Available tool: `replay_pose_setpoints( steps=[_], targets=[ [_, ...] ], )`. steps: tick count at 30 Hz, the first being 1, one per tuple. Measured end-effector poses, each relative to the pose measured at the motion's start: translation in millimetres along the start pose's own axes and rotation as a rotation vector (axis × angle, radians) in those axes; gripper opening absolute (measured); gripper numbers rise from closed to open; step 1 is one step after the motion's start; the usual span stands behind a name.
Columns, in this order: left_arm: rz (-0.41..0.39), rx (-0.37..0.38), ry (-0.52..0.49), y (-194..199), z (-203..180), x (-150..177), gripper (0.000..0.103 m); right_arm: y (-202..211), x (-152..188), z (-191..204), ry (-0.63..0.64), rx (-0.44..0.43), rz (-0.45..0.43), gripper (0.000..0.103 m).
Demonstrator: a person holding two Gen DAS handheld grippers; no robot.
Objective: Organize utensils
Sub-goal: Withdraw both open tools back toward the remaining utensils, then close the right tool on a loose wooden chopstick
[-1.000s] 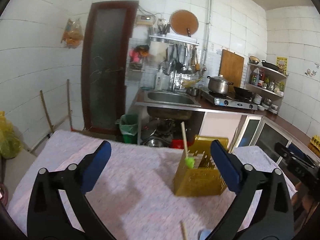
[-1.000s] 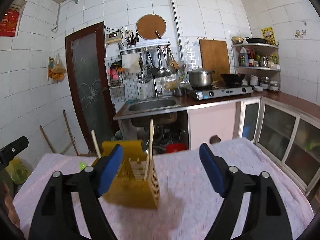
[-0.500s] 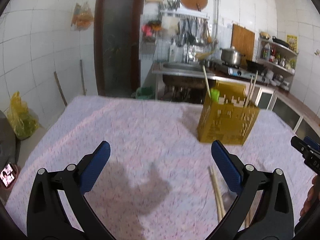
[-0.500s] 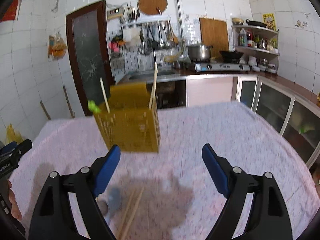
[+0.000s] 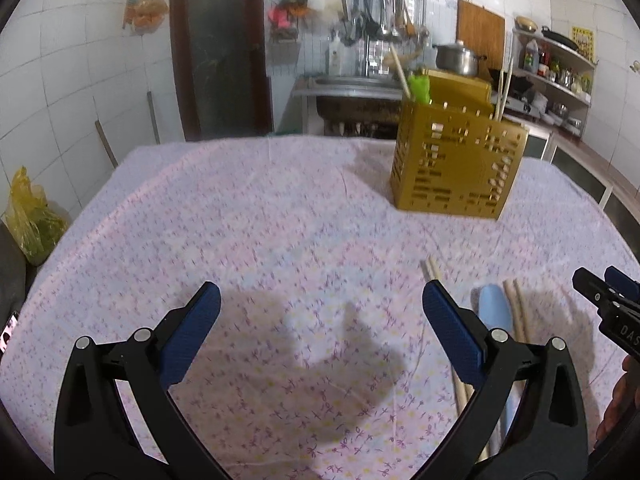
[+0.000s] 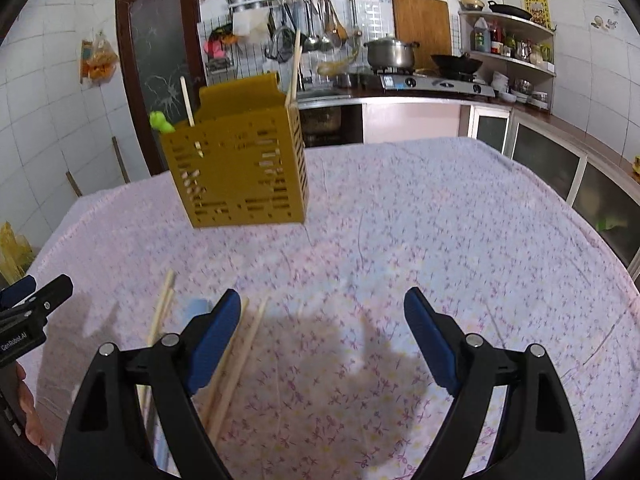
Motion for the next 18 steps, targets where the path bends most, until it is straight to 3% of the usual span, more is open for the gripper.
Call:
replay_pose_setpoints(
  steps=[9,14,18],
  targets=[
    [0.111,0.011,0.033,-33,-1,22,0.098,-28,19,16,0.061,0.027,0.108,0.082],
    [0.139,0.017,0.045,-40,-4,27,0.098,-40,25,21,0.028,0.011,0.186,0.081],
    [0.147,0.027,0.045,-43,-11,25,0.098,-47,31,27,0.03,0.025,0.224,0.071]
  ],
)
Point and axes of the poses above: each gripper's, at about its wrist camera, not at the fingertips, and y roughly against the way its jaws point, z to its left, x to its underside, the point moved 10 cm from there along -y, roughly the way its jaws point, and after that the axes turned 3 degrees about x, right-handed, at the moved point
